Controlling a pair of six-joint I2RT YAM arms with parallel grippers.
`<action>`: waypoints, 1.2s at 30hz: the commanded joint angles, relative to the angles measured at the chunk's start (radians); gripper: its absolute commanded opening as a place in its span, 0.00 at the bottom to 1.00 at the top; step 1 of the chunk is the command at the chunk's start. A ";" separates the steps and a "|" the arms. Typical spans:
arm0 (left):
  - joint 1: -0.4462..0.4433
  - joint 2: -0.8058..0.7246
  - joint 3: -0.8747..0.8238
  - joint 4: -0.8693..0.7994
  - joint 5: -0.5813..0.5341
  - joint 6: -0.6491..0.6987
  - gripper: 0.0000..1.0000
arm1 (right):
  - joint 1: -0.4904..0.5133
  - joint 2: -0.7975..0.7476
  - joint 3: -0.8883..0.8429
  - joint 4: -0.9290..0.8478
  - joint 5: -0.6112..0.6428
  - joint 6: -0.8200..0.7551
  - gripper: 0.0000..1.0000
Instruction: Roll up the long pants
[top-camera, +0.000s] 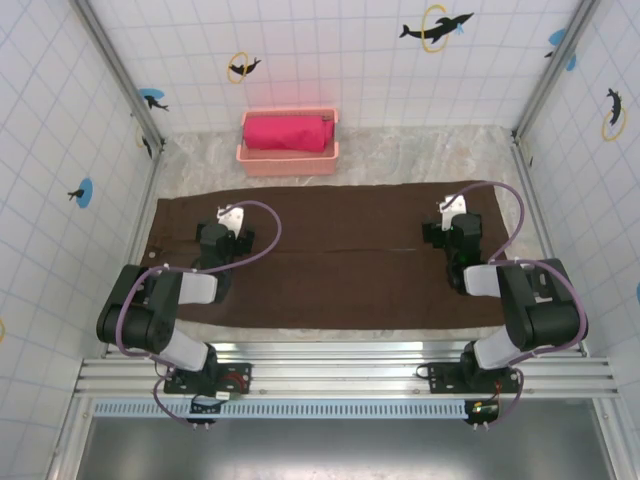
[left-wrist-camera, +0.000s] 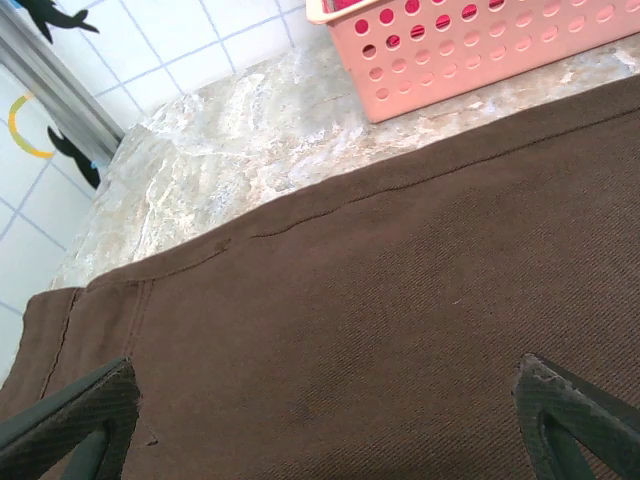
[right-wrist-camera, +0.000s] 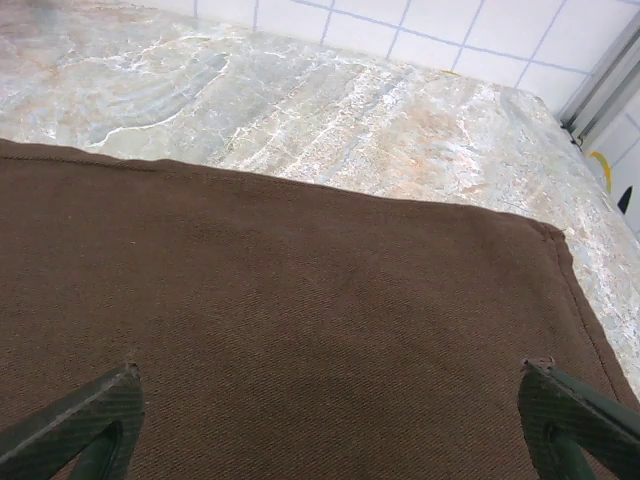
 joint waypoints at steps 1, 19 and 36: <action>-0.003 -0.004 0.015 0.027 0.015 0.019 0.98 | 0.005 0.001 0.008 0.005 0.010 0.000 0.99; -0.017 -0.069 0.068 -0.079 -0.028 0.030 0.97 | 0.050 -0.107 0.129 -0.311 0.122 -0.034 0.99; 0.224 -0.320 0.953 -1.801 0.083 -0.877 0.96 | -0.208 -0.479 0.577 -1.533 0.149 0.772 0.99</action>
